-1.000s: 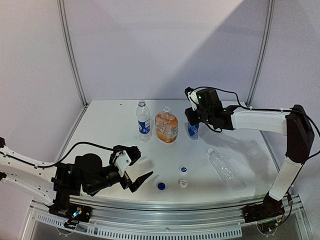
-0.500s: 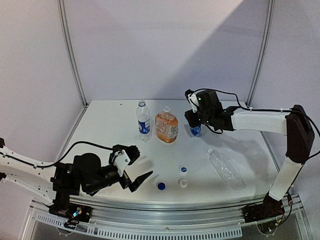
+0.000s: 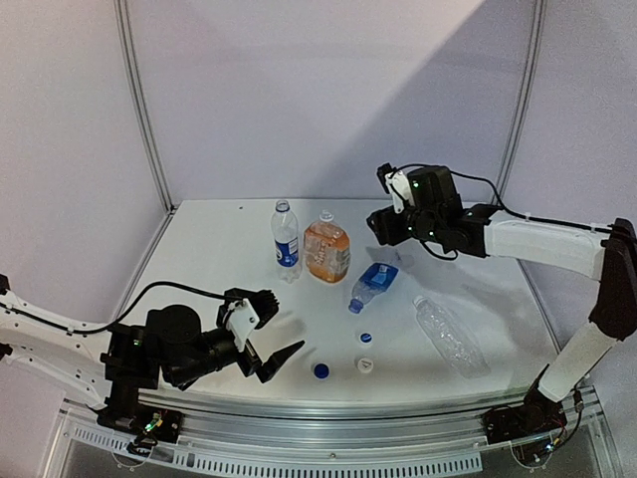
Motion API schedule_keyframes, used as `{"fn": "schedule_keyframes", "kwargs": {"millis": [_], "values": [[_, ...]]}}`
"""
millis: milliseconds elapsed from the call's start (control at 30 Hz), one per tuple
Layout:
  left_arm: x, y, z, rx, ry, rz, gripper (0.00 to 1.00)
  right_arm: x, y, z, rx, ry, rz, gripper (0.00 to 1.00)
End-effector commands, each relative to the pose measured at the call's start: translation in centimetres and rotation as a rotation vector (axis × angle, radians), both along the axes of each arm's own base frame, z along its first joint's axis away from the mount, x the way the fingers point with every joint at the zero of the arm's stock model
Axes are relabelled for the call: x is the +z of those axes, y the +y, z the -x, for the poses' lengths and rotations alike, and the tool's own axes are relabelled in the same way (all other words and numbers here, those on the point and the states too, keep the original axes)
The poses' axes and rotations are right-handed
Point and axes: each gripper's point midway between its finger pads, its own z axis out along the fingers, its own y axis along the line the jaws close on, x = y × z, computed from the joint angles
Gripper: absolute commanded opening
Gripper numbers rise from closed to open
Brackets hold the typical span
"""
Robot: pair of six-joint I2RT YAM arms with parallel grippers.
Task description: Unscrew the bottle caps
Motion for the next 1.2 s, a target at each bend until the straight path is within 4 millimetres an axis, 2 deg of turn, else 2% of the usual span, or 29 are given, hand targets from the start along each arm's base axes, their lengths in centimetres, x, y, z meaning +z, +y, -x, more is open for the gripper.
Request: {"fn": "schedule_keyframes", "kwargs": {"millis": [0, 67, 167, 367, 467, 700, 900, 1067, 1167], "values": [[0.5, 0.0, -0.2, 0.002, 0.003, 0.009, 0.99, 0.0, -2.0, 1.2, -0.042, 0.044, 0.024, 0.69], [0.5, 0.0, -0.2, 0.001, 0.003, 0.01, 0.99, -0.5, -2.9, 1.9, -0.06, 0.089, 0.061, 0.68], [0.6, 0.0, -0.3, 0.007, 0.005, 0.014, 0.99, -2.3, -4.2, 3.5, -0.072, 0.204, 0.132, 0.67], [0.5, 0.2, -0.8, 0.044, 0.014, 0.005, 0.99, -8.1, -7.8, 7.4, -0.133, 0.449, 0.313, 0.66], [0.3, 0.1, -0.9, 0.054, 0.018, 0.0, 0.99, -10.1, -9.3, 9.1, -0.146, 0.525, 0.38, 0.67], [0.2, 0.6, -1.5, 0.104, 0.02, -0.003, 0.99, -13.0, -9.5, 13.5, -0.081, 0.743, 0.379, 0.67], [0.5, 0.9, -1.7, 0.126, 0.035, 0.006, 0.99, -13.9, -12.9, 14.7, -0.16, 0.811, 0.569, 0.67], [0.8, 1.0, -1.6, 0.12, 0.039, 0.018, 0.99, -14.2, -13.9, 15.7, -0.164, 0.869, 0.641, 0.67], [0.9, 0.9, -1.4, 0.105, 0.047, 0.024, 0.99, -15.1, -13.5, 16.1, -0.136, 0.916, 0.645, 0.67]]}}
